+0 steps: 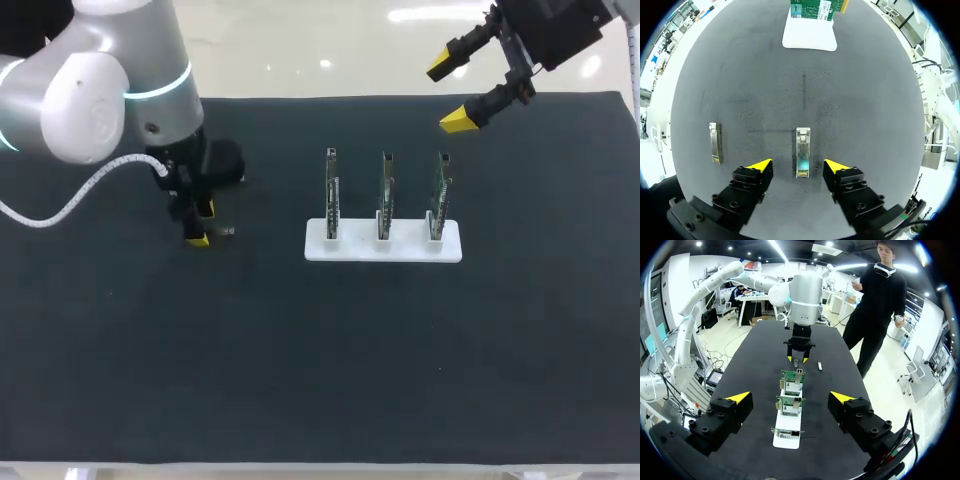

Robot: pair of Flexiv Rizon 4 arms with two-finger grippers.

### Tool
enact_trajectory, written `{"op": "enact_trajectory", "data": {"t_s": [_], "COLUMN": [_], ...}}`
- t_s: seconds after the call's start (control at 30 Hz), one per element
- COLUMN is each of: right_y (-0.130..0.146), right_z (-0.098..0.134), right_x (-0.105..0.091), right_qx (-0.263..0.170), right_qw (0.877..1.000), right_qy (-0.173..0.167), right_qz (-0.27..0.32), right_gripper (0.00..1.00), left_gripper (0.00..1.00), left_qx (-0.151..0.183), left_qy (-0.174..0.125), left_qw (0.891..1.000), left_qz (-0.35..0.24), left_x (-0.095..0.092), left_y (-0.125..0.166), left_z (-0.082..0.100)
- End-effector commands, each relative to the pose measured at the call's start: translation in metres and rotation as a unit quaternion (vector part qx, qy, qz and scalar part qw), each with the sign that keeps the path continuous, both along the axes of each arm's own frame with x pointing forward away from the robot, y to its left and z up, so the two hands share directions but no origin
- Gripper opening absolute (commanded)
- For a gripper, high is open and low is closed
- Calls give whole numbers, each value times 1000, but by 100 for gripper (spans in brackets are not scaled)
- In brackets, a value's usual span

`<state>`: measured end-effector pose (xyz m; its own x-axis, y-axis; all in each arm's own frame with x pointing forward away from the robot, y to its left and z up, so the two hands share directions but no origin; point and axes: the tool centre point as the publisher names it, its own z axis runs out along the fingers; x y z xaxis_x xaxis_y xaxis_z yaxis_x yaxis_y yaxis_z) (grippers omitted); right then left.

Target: Pick up the optical module with the left hand, and insert it into the network port with the right hand.

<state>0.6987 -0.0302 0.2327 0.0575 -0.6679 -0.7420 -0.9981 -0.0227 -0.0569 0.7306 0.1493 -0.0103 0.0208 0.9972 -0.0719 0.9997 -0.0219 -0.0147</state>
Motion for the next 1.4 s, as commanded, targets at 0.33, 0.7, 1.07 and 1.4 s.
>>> {"op": "enact_trajectory", "data": {"t_s": [0.33,0.7,1.07,1.4], "right_y": [0,0,0,0], "right_z": [0,0,0,0], "right_x": [0,0,0,0], "right_qx": [1,1,1,1], "right_qw": [1000,1000,1000,1000], "right_qy": [0,0,0,0], "right_qz": [0,0,0,0], "right_gripper": [100,100,100,100], "left_gripper": [58,0,0,0], "left_qx": [0,0,-69,-179], "left_qy": [-5,-7,-15,-29], "left_qw": [1000,1000,997,983], "left_qz": [0,2,8,-5], "left_x": [-2,-6,-6,-10], "left_y": [6,4,6,2], "left_z": [-4,-7,26,82]}}
